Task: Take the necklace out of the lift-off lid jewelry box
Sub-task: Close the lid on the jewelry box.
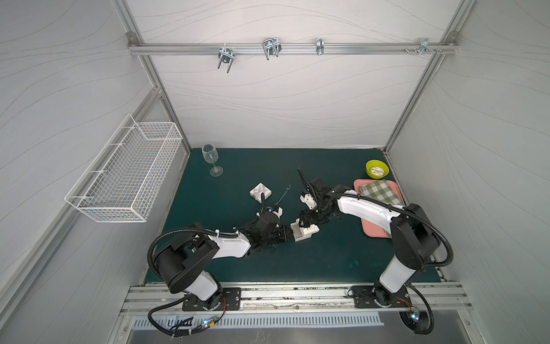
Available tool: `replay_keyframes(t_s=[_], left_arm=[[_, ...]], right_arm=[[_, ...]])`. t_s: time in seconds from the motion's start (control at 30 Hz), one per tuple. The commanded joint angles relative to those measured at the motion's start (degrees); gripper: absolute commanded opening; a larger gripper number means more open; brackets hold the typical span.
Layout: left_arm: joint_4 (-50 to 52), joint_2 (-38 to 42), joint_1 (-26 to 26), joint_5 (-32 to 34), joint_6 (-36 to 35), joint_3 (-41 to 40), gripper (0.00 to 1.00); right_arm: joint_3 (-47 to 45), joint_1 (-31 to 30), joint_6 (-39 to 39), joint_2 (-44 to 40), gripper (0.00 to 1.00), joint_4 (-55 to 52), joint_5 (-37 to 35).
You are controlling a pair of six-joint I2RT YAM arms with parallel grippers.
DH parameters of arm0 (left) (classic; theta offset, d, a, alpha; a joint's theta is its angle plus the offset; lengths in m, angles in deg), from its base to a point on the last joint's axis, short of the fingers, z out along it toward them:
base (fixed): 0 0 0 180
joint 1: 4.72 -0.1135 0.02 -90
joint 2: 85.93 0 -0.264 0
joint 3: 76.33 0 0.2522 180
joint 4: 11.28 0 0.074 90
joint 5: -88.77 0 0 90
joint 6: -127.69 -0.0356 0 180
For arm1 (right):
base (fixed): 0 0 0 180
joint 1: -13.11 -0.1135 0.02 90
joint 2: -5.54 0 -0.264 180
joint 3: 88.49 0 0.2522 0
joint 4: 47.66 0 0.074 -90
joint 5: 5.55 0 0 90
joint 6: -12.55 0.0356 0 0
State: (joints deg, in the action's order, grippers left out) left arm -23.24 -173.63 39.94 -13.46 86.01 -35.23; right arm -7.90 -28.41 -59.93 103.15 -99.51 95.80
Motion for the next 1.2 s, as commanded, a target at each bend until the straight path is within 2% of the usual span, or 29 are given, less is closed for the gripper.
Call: replay_keyframes(t_s=[0.0,0.7,1.17], left_arm=[[-3.9,-0.3,-0.1,0.1,1.2,-0.8,0.17],[-5.0,-1.4,-0.2,0.0,0.4,-1.0,0.18],[-6.3,-3.9,-0.9,-1.0,0.7,-0.2,0.16]], right_arm=[[0.8,-1.1,1.1,1.3,0.70,-0.4,-0.1],[2.9,-2.3,1.5,3.9,0.71,-1.2,-0.6],[6.1,-2.3,-4.0,4.6,0.72,-5.8,-3.3]])
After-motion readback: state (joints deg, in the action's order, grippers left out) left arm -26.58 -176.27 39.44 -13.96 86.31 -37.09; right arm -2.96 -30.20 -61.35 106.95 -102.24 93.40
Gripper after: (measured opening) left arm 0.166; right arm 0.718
